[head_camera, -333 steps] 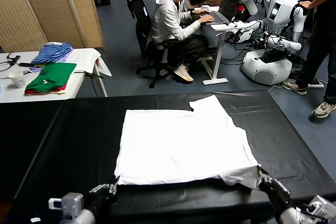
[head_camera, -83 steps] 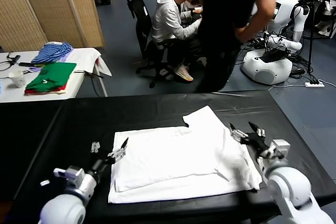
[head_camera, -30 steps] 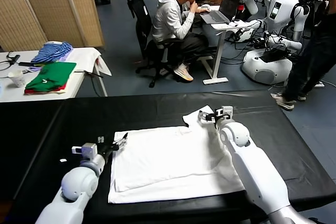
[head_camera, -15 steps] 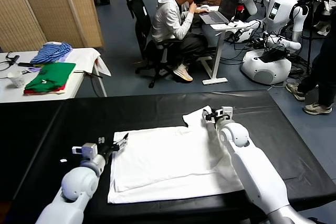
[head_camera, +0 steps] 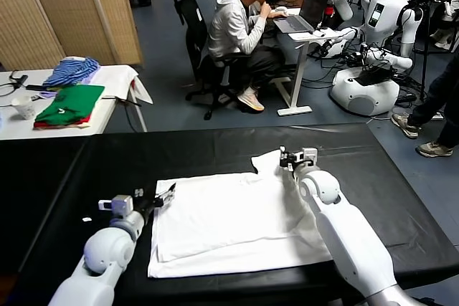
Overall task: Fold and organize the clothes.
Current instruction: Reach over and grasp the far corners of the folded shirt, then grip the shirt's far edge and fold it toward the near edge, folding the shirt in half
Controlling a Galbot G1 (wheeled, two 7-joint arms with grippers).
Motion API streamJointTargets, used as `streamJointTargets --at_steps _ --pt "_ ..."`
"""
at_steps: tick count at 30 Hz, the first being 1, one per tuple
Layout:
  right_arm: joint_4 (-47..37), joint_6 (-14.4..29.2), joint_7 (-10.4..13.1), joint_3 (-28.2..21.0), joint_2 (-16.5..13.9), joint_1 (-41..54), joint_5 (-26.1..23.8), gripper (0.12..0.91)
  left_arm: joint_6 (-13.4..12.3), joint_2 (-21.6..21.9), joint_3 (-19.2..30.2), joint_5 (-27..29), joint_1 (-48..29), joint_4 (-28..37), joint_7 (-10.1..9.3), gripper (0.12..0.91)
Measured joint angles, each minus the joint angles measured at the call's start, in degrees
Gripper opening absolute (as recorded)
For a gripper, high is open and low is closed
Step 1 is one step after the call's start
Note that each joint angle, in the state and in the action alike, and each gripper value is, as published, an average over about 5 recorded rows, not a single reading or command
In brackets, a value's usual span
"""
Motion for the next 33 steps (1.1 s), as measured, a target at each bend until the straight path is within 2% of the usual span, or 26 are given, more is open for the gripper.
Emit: streamJointTargets --at_steps 4,9,12,20,27,33 --pt "0.43 -0.02 0.11 0.23 -0.13 -0.37 -0.02 0.142 0.34 0.0 0.04 -0.27 -0.09 0.07 -0.03 0.696" --pt "0.79 -0.03 0.25 0.41 -0.21 -0.72 -0.06 0.142 0.7 -0.02 0.14 -0.57 -0.13 0.16 -0.03 0.386" --pt "1.09 -0.04 0.29 0.54 -0.31 -0.87 -0.08 0.142 0.8 -0.06 0.24 -0.59 -0.11 0.16 -0.02 0.275" --pt "3.52 1.41 0.05 1.97 -0.88 -2.12 0.46 0.142 0.67 -0.19 0.31 -0.6 0.32 -0.45 0.12 0.196" --pt "7.93 2.84 -0.16 3.95 -1.71 -4.41 1.8 0.142 -1.87 -0.28 -0.16 -0.54 1.37 -1.99 0.78 0.17" --pt "12.64 2.49 0.1 6.08 -2.83 -7.58 2.46 0.142 -2.01 -0.12 -0.27 -0.93 2.62 -4.02 0.89 0.162"
